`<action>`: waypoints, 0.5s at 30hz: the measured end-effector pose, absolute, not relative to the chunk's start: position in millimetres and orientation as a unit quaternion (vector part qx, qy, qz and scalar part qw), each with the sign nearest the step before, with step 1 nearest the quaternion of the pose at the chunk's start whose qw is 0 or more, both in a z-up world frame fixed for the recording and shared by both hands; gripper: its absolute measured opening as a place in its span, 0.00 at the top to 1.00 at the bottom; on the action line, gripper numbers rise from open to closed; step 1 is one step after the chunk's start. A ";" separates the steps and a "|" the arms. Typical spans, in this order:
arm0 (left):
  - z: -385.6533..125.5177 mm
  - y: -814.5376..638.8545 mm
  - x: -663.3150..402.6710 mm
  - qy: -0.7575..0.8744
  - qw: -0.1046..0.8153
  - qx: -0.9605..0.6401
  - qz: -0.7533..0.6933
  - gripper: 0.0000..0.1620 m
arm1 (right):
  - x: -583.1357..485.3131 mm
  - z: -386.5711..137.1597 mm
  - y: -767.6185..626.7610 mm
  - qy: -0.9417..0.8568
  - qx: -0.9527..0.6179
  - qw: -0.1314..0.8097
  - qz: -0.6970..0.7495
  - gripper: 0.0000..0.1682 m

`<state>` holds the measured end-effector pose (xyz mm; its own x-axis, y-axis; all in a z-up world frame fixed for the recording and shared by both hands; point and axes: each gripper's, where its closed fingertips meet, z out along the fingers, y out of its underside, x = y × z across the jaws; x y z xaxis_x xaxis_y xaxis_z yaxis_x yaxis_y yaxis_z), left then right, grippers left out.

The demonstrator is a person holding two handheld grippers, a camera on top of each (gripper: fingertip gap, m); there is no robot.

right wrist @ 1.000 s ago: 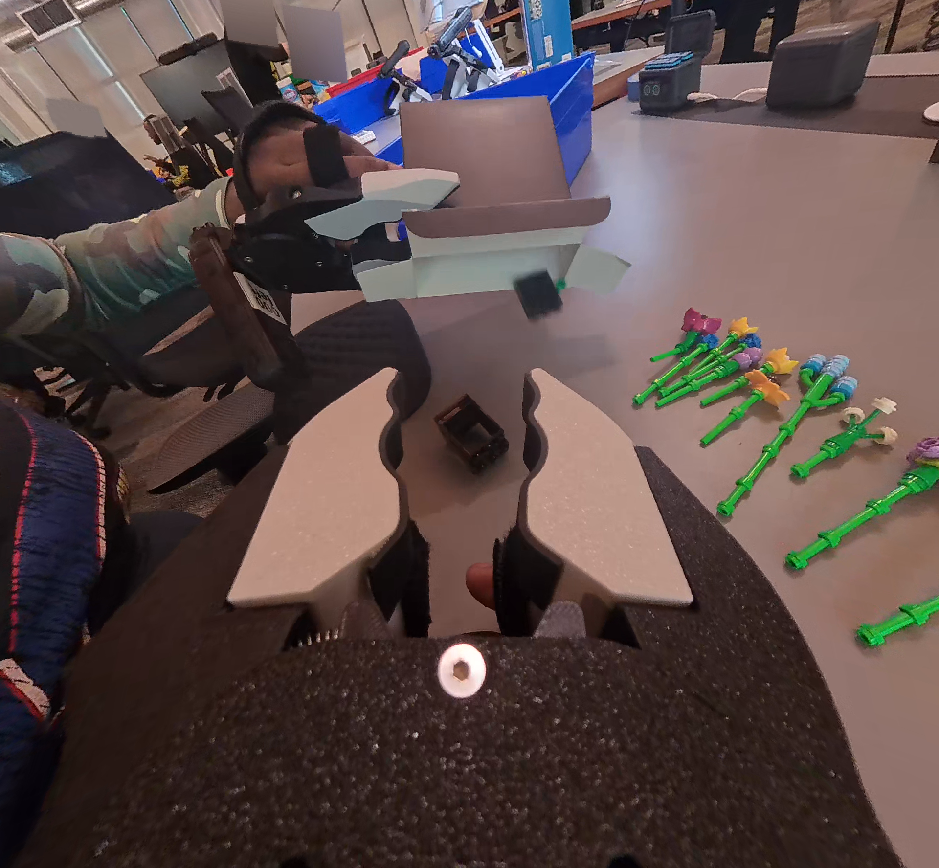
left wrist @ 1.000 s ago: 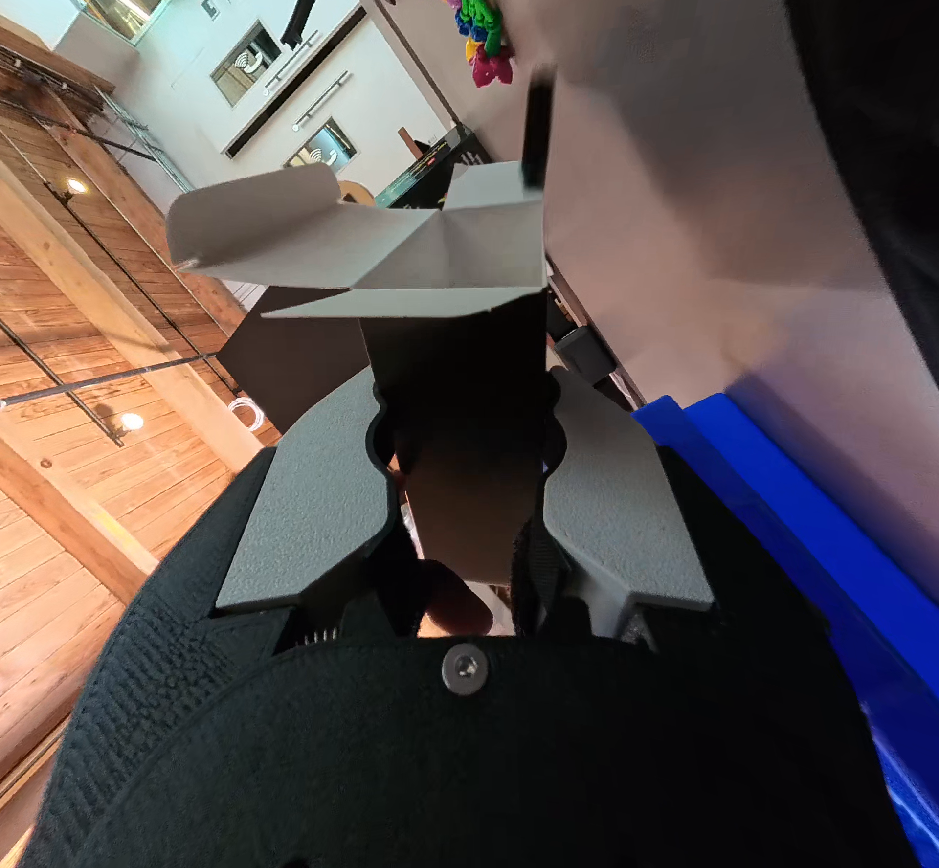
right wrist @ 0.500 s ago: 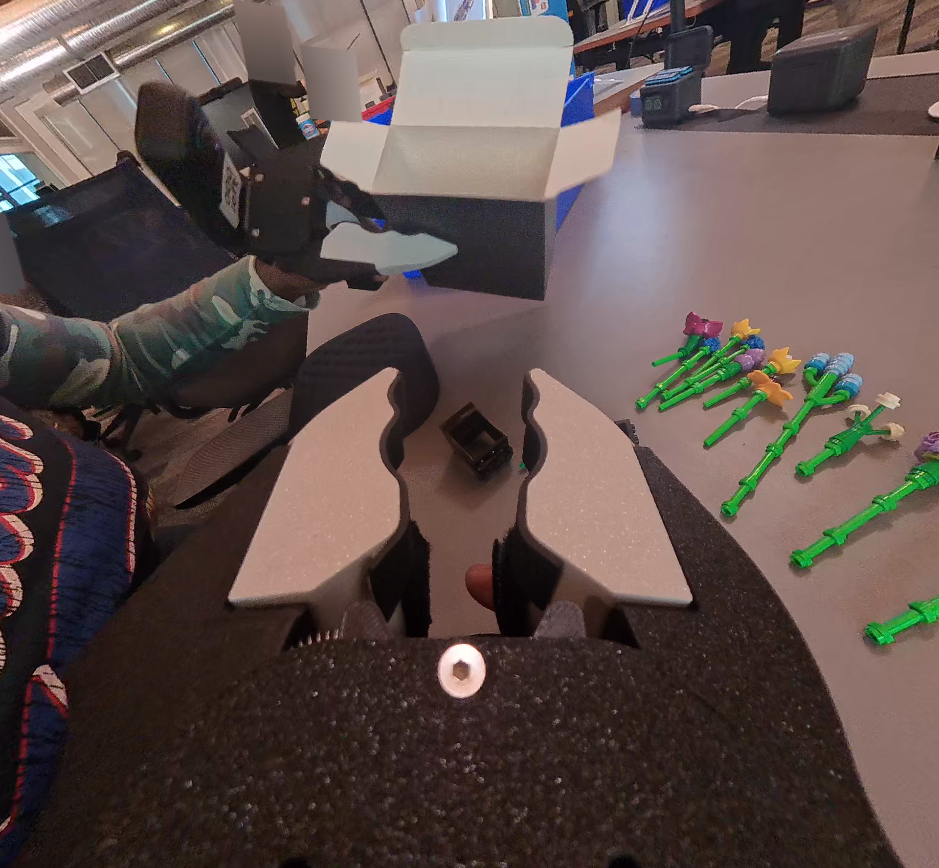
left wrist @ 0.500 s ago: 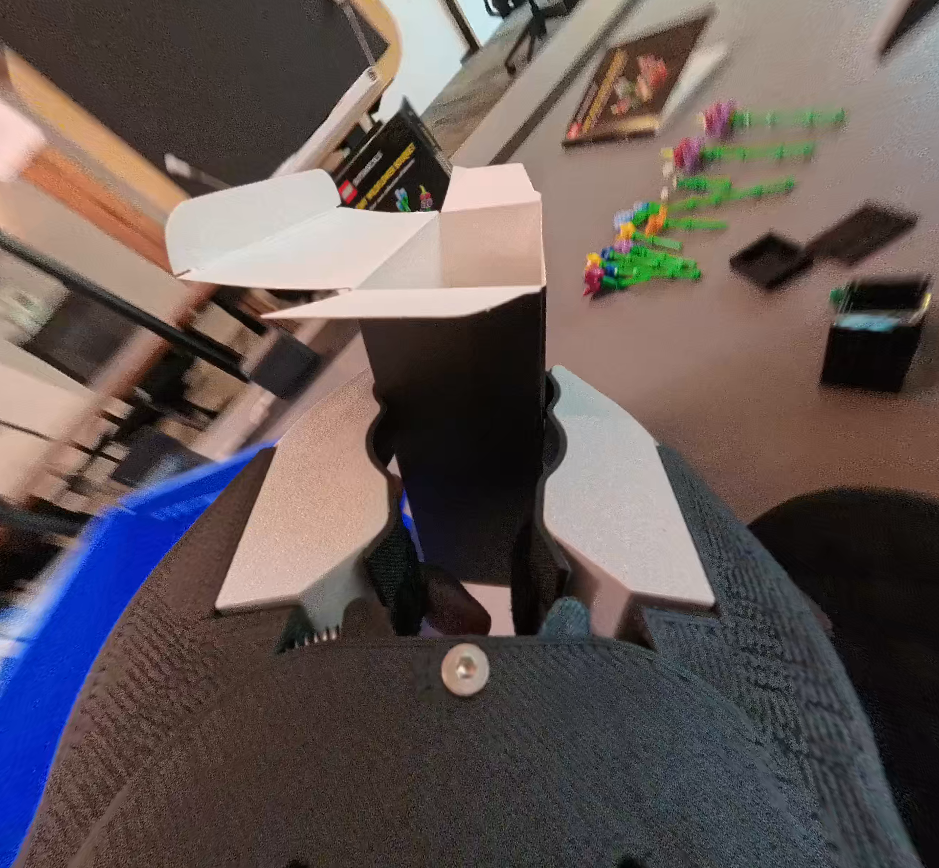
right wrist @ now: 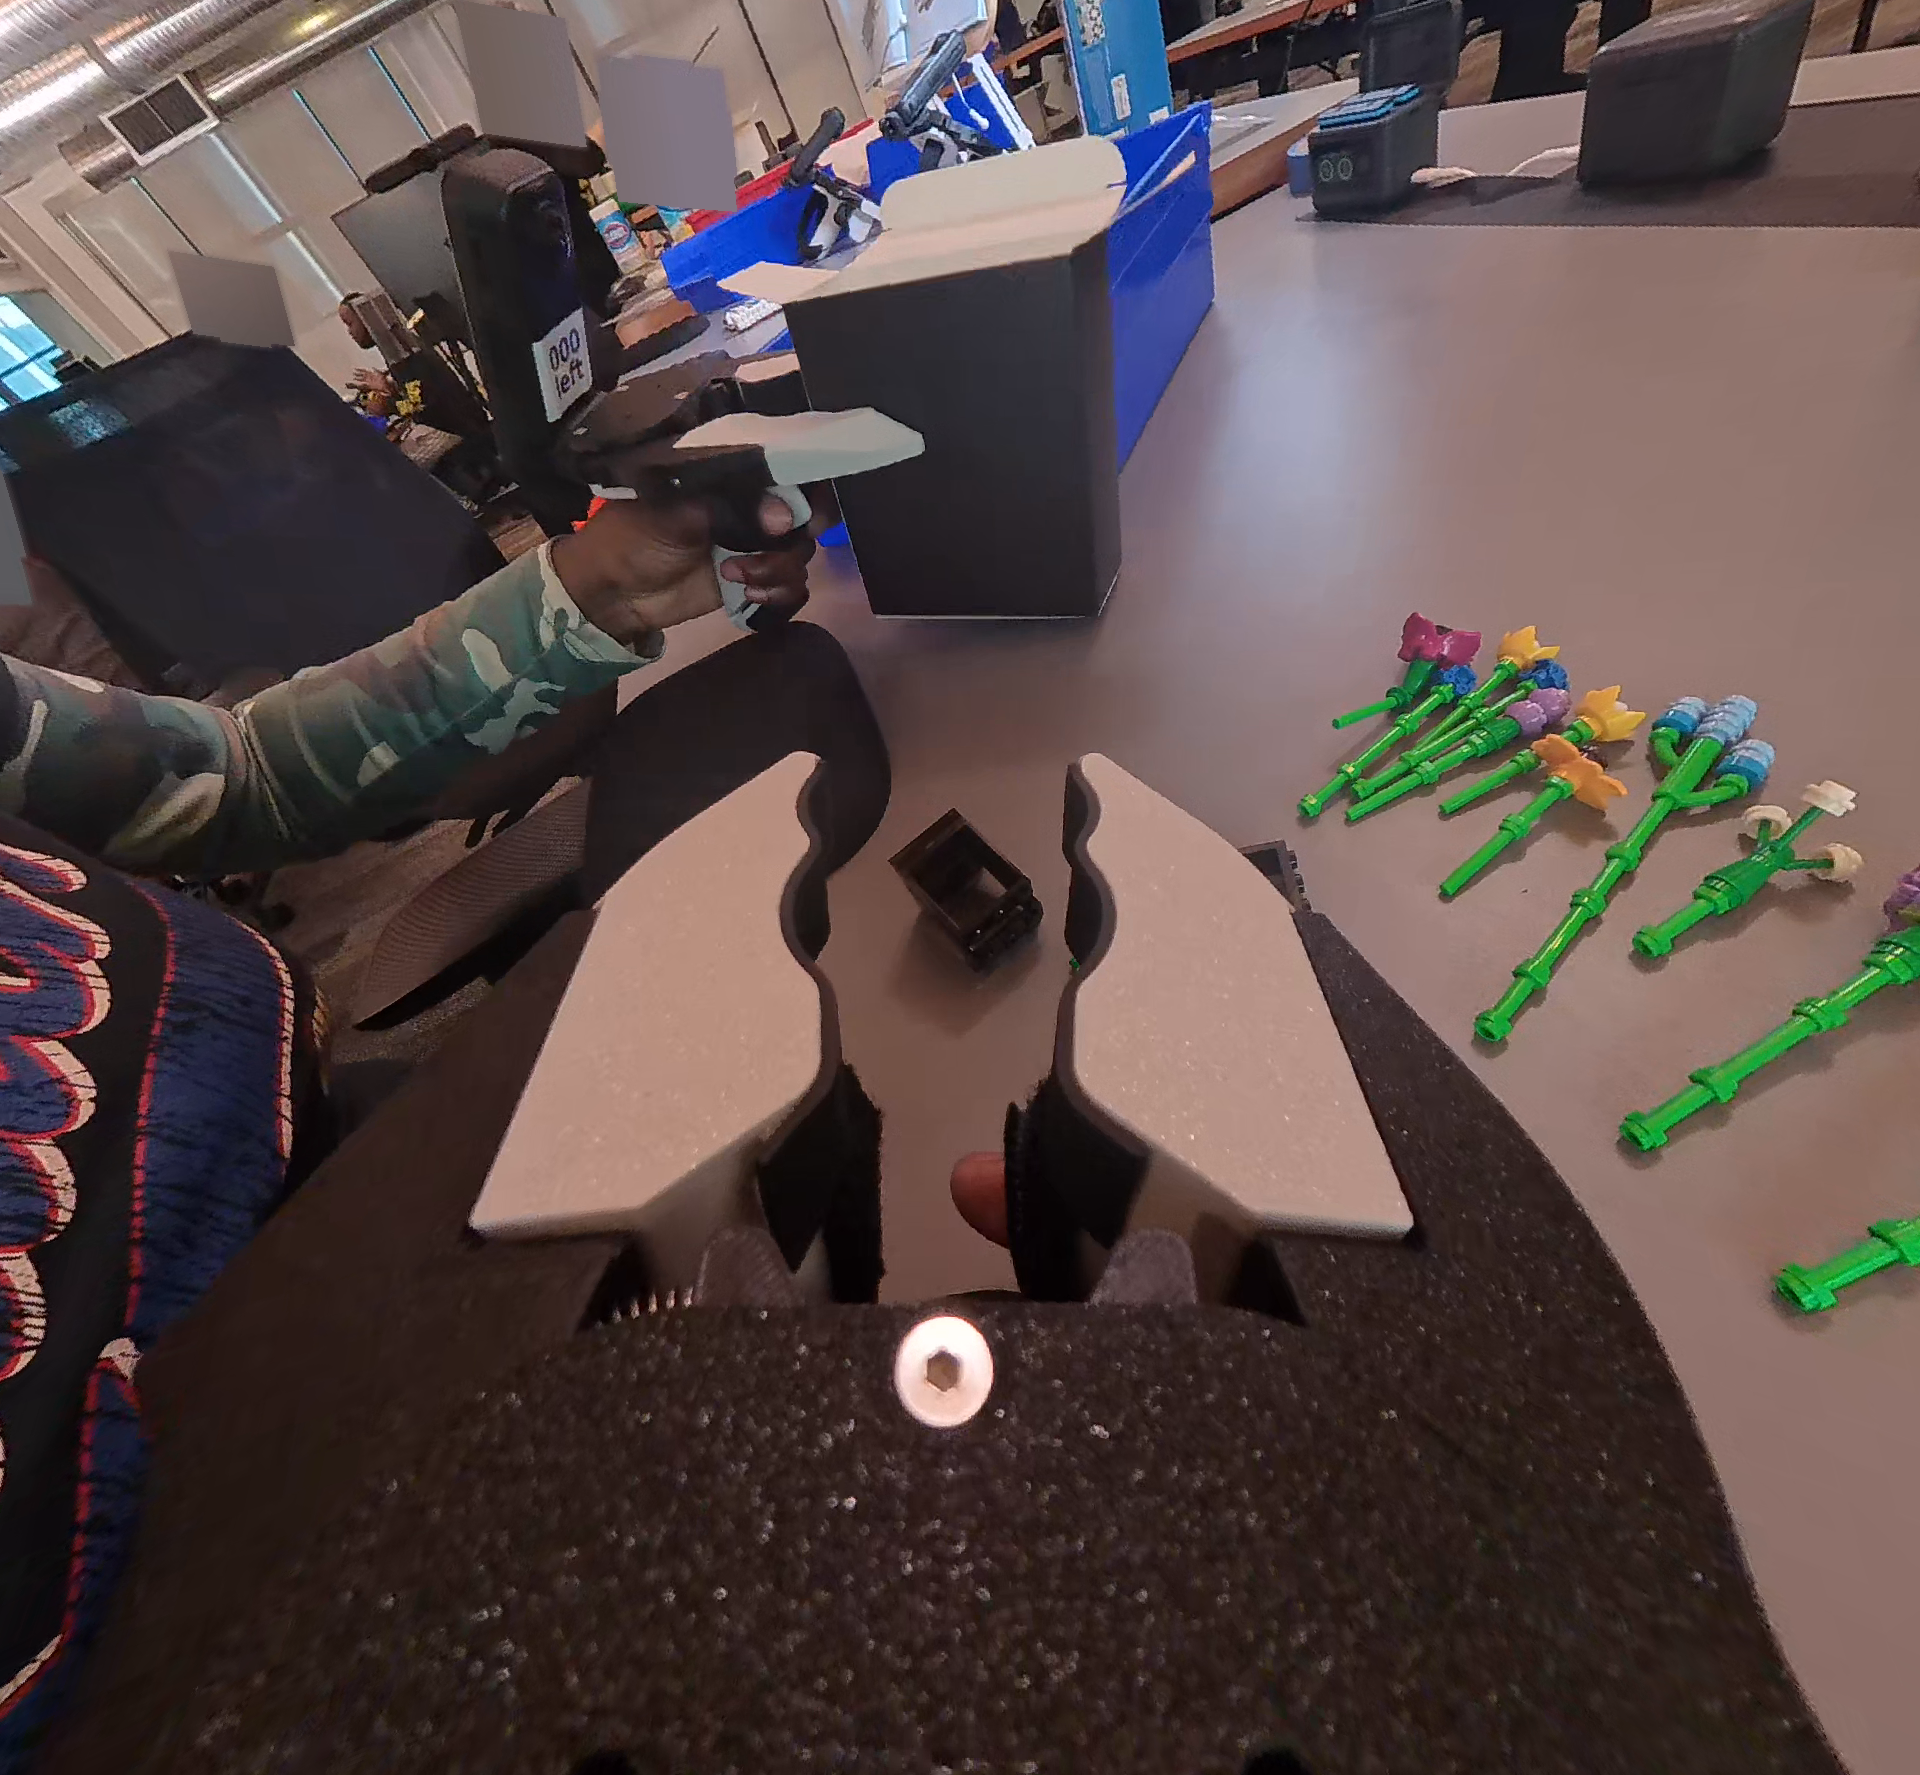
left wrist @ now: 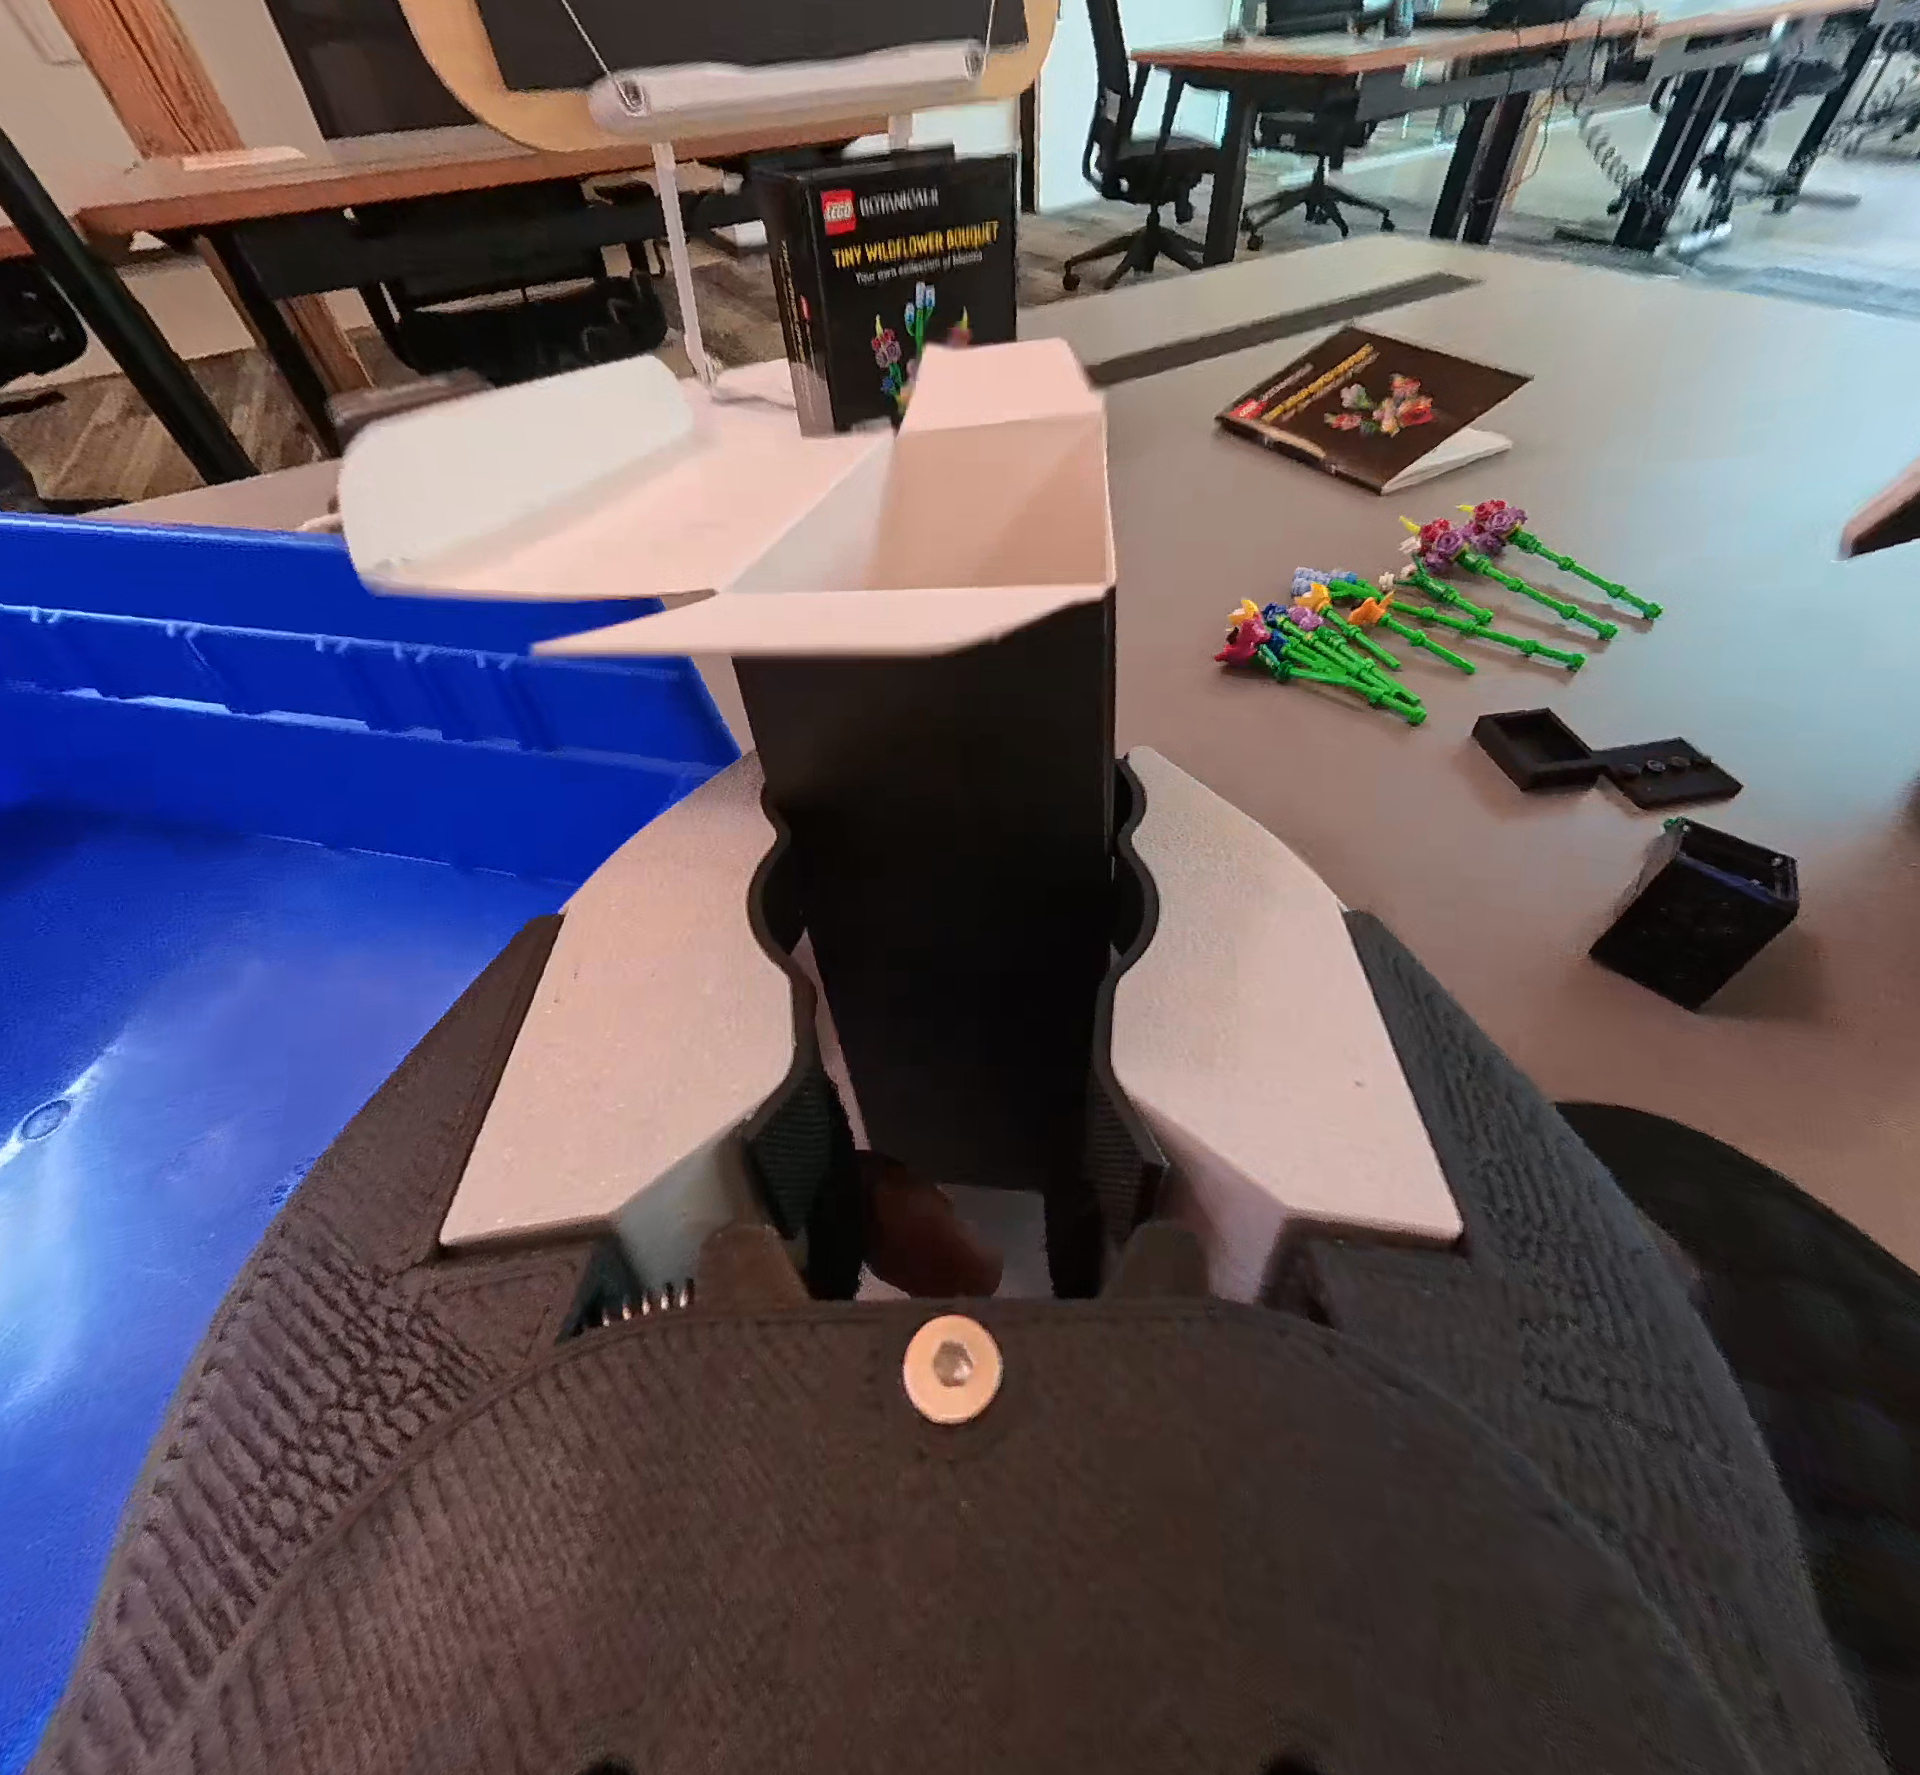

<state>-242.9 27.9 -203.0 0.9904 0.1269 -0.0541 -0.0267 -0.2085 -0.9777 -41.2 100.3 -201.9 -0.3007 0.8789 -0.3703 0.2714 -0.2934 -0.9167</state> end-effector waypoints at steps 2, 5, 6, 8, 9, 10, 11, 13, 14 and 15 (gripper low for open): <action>-209.3 28.4 -242.2 -0.020 0.614 -0.786 0.062 0.65 | -41.1 -202.1 99.6 -0.540 -0.534 0.251 0.601 0.76; -219.9 29.8 -241.4 -0.006 0.590 -0.805 0.064 0.65 | -38.9 -203.5 96.1 -0.558 -0.526 0.245 0.593 0.81; -221.0 30.2 -241.2 -0.002 0.587 -0.807 0.067 0.65 | -38.1 -205.9 96.2 -0.568 -0.527 0.246 0.583 0.82; -220.9 30.2 -241.3 -0.001 0.587 -0.806 0.068 0.65 | -35.9 -214.0 98.5 -0.596 -0.530 0.251 0.549 0.82; -221.0 30.1 -241.6 -0.002 0.587 -0.807 0.066 0.64 | -34.8 -218.3 99.6 -0.610 -0.531 0.254 0.531 0.82; -221.2 29.9 -242.0 -0.004 0.588 -0.807 0.063 0.64 | -33.6 -221.0 98.9 -0.623 -0.529 0.252 0.519 0.82; -221.4 29.7 -242.1 -0.004 0.588 -0.807 0.060 0.64 | -32.2 -223.0 96.6 -0.637 -0.523 0.246 0.510 0.82; -222.6 29.0 -241.9 0.000 0.585 -0.809 0.056 0.63 | -28.9 -227.9 91.7 -0.671 -0.508 0.231 0.489 0.82; -223.4 28.5 -241.2 0.005 0.584 -0.810 0.057 0.62 | -27.2 -230.5 89.8 -0.690 -0.499 0.222 0.475 0.82; -223.7 27.8 -239.8 0.013 0.583 -0.810 0.060 0.62 | -25.6 -232.5 88.6 -0.711 -0.486 0.215 0.460 0.83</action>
